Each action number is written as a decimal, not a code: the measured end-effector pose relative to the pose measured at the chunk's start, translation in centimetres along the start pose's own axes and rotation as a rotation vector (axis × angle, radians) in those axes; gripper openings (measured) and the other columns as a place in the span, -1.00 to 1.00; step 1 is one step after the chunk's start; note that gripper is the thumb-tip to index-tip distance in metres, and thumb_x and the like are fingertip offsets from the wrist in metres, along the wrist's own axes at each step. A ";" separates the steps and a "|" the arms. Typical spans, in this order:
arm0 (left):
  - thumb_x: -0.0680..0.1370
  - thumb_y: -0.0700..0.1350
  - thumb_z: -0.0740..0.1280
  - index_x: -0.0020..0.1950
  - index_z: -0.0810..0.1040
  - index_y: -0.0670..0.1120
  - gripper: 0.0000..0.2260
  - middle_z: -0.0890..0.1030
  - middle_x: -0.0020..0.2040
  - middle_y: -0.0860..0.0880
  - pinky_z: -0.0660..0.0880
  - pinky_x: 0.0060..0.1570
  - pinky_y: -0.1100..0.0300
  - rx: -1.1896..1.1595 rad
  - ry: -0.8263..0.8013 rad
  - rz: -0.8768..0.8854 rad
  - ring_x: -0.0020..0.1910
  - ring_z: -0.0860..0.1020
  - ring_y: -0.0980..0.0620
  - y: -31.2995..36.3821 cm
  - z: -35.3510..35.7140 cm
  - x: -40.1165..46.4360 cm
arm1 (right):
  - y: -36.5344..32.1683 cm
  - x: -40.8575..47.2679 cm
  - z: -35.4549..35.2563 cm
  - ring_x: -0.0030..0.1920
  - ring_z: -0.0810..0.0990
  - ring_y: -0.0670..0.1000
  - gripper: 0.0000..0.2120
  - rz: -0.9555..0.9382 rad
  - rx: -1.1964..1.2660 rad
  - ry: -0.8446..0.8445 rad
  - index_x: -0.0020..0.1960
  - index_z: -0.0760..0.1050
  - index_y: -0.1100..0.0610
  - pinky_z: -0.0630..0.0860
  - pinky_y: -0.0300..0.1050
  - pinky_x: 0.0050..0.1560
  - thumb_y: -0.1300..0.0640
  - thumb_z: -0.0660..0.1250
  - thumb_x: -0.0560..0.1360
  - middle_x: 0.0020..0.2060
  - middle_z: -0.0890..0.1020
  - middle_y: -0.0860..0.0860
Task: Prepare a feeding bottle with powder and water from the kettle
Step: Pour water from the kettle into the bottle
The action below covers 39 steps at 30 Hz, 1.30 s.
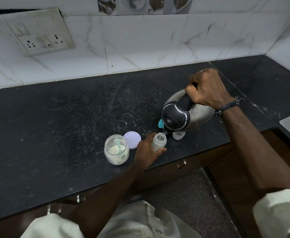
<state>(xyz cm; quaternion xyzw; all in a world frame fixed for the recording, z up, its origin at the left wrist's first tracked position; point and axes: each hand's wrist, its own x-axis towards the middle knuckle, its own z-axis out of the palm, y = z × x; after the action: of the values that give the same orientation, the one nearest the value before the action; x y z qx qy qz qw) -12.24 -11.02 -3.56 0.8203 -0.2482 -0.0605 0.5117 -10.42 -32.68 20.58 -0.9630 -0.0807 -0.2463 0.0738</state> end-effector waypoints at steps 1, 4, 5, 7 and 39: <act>0.36 0.05 0.59 0.32 0.47 -0.04 -0.41 0.64 0.18 0.04 0.54 0.16 0.10 0.001 0.000 0.002 0.14 0.59 0.11 0.0 0.0 0.0 | 0.0 0.0 0.0 -0.58 0.31 0.17 -0.70 0.000 -0.002 0.000 -0.52 0.37 0.19 0.33 -0.08 -0.49 0.04 0.17 0.30 -0.64 0.33 0.11; 0.36 0.06 0.59 0.32 0.47 -0.05 -0.40 0.64 0.18 0.04 0.54 0.16 0.11 0.009 0.001 0.003 0.14 0.60 0.10 0.0 0.0 0.0 | -0.1 0.0 -0.1 -0.58 0.30 0.16 -0.71 -0.001 -0.001 -0.001 -0.52 0.36 0.18 0.31 -0.11 -0.49 0.04 0.17 0.30 -0.64 0.33 0.10; 0.36 0.06 0.59 0.32 0.47 -0.05 -0.40 0.64 0.18 0.03 0.54 0.16 0.11 0.010 0.002 0.003 0.15 0.60 0.10 0.0 0.0 0.0 | -0.1 0.0 -0.1 -0.58 0.31 0.16 -0.71 -0.001 0.001 -0.003 -0.52 0.36 0.17 0.31 -0.12 -0.49 0.03 0.17 0.30 -0.64 0.33 0.10; 0.36 0.06 0.59 0.31 0.48 -0.05 -0.40 0.64 0.18 0.03 0.54 0.16 0.11 0.010 0.002 0.001 0.15 0.59 0.09 0.0 0.0 0.1 | -0.1 0.0 -0.2 -0.58 0.31 0.16 -0.71 0.002 0.003 -0.006 -0.52 0.37 0.17 0.31 -0.14 -0.49 0.03 0.17 0.29 -0.64 0.33 0.10; 0.35 0.08 0.59 0.32 0.46 -0.04 -0.39 0.63 0.19 0.03 0.53 0.18 0.06 0.032 -0.004 -0.016 0.16 0.59 0.09 0.1 0.0 0.0 | 1.3 -0.6 -0.1 -0.58 0.31 0.19 -0.69 0.051 0.063 0.045 -0.52 0.37 0.25 0.26 -0.11 -0.52 0.05 0.16 0.29 -0.64 0.35 0.14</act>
<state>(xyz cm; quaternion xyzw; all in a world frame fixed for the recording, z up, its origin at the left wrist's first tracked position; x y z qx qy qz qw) -12.24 -11.07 -3.48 0.8303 -0.2436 -0.0621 0.4973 -10.72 -34.03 20.27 -0.9561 -0.0620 -0.2635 0.1124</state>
